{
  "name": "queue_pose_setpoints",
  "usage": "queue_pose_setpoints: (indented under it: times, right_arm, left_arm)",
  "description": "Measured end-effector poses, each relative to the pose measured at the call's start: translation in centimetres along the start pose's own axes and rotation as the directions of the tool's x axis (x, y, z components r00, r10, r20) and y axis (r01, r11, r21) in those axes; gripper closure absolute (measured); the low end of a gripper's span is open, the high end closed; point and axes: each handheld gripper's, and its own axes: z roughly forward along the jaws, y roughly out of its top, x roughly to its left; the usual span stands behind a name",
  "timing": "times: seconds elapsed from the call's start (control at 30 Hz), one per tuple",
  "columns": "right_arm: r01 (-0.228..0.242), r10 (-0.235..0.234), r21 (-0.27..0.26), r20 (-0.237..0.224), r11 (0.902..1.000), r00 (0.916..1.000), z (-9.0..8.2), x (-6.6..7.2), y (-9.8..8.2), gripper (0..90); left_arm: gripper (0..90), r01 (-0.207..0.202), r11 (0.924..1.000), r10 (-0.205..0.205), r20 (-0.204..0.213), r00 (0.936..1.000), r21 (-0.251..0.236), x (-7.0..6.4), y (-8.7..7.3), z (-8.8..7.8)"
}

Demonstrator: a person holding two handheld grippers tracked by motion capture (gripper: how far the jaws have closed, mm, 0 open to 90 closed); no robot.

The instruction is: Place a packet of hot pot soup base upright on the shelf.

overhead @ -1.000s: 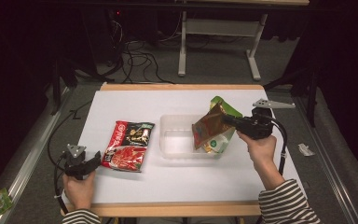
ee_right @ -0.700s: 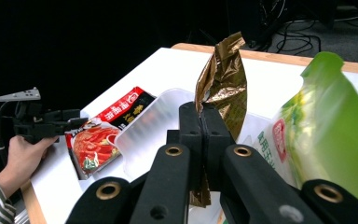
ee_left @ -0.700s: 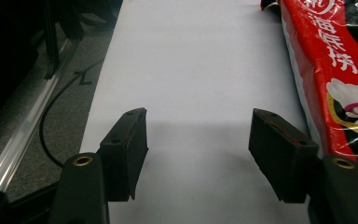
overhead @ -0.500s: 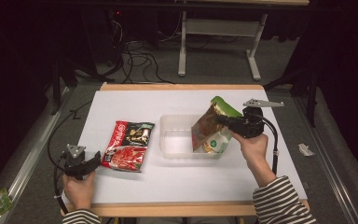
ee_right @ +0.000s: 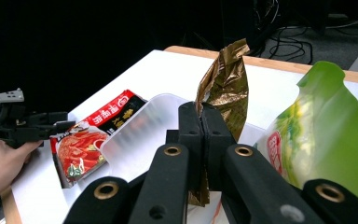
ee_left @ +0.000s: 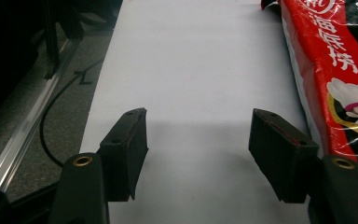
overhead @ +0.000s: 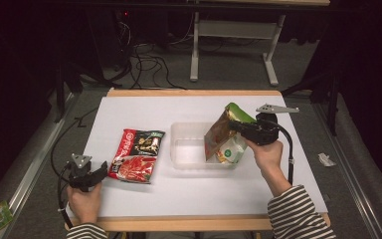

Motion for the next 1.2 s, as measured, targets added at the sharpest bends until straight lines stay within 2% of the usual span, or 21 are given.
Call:
queue_pose_setpoints:
  times: [0.03,0.13,0.23,0.47,0.97,1.1,1.13,1.2]
  right_arm:
    - [-0.003,0.003,0.0,0.001,1.0,1.0,0.1,0.0,0.0,89.9]
    - [0.027,-0.027,0.004,0.019,0.9996,0.9994,0.5,0.1,0.0,89.8]
    - [0.016,-0.016,0.007,0.018,0.9999,0.9997,0.7,0.0,0.0,89.7]
    - [0.025,-0.025,0.015,0.01,0.9996,0.9996,1.3,0.0,0.2,89.5]
    - [0.072,-0.072,0.079,0.002,0.9943,0.9974,3.2,1.0,0.3,89.4]
    - [0.1,-0.103,0.084,0.026,0.9914,0.9944,3.2,1.3,0.1,89.4]
    - [0.118,-0.121,0.089,0.031,0.9891,0.9922,3.2,1.3,0.1,89.4]
    - [0.116,-0.12,0.09,0.037,0.9891,0.9921,3.1,1.3,0.1,89.0]
  left_arm:
    - [37.6,0.001,1.0,-0.001,0.001,1.0,0.0,0.0,0.0,0.0]
    - [37.5,0.0,1.0,0.0,0.001,1.0,0.001,0.0,0.0,0.0]
    - [37.5,-0.003,1.0,0.003,-0.001,1.0,0.001,0.0,0.0,0.0]
    - [37.4,-0.003,1.0,0.003,-0.002,1.0,0.007,0.0,0.0,0.0]
    - [37.8,0.004,1.0,-0.004,0.006,1.0,0.0,0.0,0.0,0.0]
    - [37.9,0.017,0.9998,-0.017,0.007,0.9998,-0.006,0.2,0.0,0.0]
    - [37.7,0.01,0.9999,-0.01,0.009,0.9999,0.006,0.2,0.0,0.0]
    - [37.6,0.004,1.0,-0.004,0.004,1.0,0.0,0.0,0.0,0.0]
